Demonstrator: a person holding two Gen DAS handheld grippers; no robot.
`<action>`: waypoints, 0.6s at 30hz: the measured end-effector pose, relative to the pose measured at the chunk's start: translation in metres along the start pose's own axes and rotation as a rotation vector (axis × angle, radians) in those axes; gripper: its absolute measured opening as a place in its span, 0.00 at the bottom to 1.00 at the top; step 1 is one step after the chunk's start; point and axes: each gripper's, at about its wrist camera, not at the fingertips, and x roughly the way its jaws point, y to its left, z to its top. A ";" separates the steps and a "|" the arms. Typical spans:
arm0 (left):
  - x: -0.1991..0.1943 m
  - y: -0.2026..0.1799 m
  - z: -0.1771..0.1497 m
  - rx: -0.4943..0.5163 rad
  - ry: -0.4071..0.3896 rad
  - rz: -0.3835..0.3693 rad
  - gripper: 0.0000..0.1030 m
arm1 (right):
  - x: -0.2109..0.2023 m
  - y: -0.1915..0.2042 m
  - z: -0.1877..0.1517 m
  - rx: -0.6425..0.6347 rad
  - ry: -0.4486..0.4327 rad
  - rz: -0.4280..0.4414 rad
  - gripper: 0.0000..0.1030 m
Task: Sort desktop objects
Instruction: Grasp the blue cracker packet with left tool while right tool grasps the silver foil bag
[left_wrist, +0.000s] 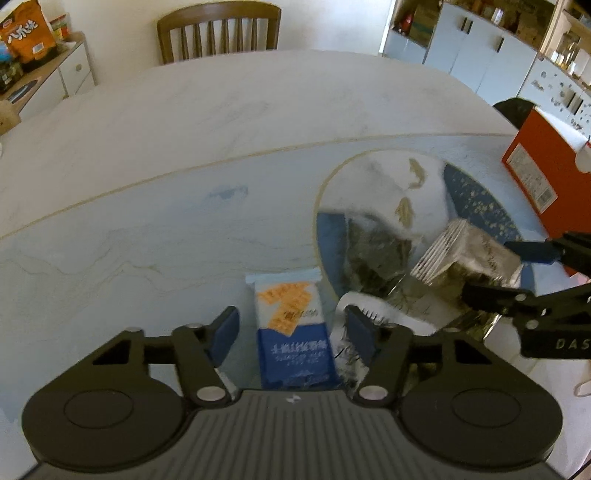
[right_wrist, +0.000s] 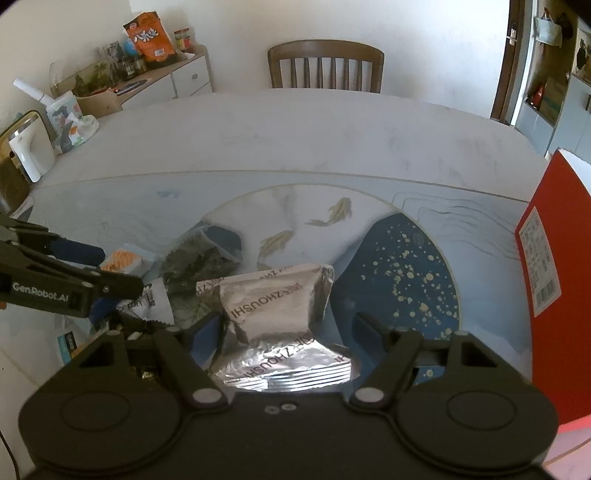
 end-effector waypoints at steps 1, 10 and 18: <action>0.000 0.000 -0.002 0.010 -0.007 0.006 0.55 | 0.001 0.000 0.000 -0.002 0.003 0.001 0.71; -0.001 -0.005 -0.004 0.061 -0.027 0.049 0.37 | 0.002 0.005 -0.001 -0.021 0.009 0.011 0.56; -0.002 -0.005 -0.008 0.055 -0.044 0.048 0.35 | -0.004 0.002 -0.002 -0.026 0.006 -0.018 0.50</action>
